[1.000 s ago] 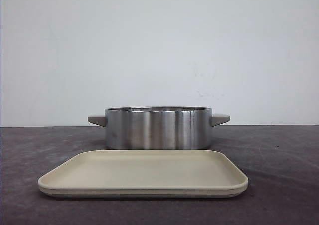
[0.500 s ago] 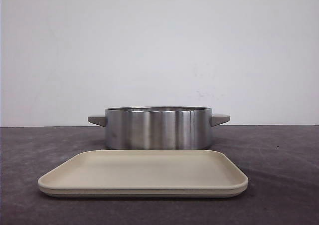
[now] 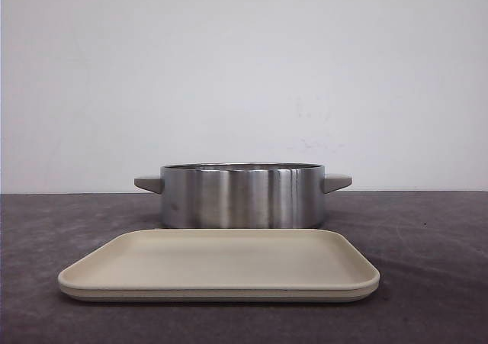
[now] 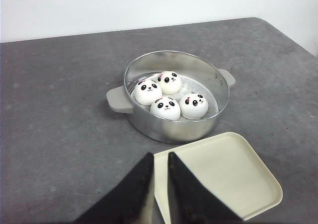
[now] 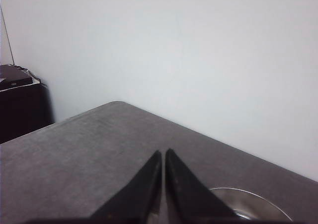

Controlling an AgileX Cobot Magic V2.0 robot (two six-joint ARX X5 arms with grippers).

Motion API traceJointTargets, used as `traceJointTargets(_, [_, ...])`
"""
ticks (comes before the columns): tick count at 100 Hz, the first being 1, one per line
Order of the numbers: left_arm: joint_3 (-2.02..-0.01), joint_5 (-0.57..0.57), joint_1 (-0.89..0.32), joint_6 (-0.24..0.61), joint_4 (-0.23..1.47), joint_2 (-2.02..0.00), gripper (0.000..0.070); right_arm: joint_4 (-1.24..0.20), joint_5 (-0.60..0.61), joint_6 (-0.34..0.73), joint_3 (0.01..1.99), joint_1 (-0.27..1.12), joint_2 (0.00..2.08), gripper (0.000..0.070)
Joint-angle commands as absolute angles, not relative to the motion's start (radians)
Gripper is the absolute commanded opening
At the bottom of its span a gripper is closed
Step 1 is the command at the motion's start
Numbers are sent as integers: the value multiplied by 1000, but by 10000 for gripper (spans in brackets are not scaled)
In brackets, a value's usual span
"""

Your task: Steam buns

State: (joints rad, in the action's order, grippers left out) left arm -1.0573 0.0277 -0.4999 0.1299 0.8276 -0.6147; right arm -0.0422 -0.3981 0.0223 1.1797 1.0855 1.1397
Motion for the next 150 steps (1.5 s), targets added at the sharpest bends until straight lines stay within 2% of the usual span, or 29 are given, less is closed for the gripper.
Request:
traceJointTargets(1, [-1070,30,-504,124,816,-619,0,-46,-429,15,1195,1097,1149,5])
traceJointTargets(17, [-1071,30,-504,124,815,-619,0,-48,-463,15,1195,1084,1148,5])
traceJointTargets(27, [-1071,30,-504,124,815,-619,0,-130,-561,15,1186,1051,1118,5])
traceJointTargets(36, [-1070,30,-504,124,816,-619,0,-173,-538,18,1127,1005,1062,5])
traceJointTargets(43, [-1071,30,-504,124,815,-619,0,-112,-493,18,1031,960,1001,5])
traceJointTargets(64, [-1071,30,-504,124,816,-619,0,206,-328,20,638,794,781,5])
traceJointTargets(89, [-1071,30,-504,124,816,-619,0,231,-258,27,319,574,484,4])
traceJointTargets(102, [-1071,30,-504,124,816,-619,0,197,-230,27,222,434,321,5])
traceJointTargets(127, [-1071,30,-504,124,815,-619,0,14,-131,26,148,144,130,4])
traceJointTargets(138, [-1071,30,-504,124,816,-619,0,-75,-108,25,138,63,93,4])
traceJointTargets(150, [-1071,30,-504,124,816,-619,0,-80,-105,15,97,13,70,4])
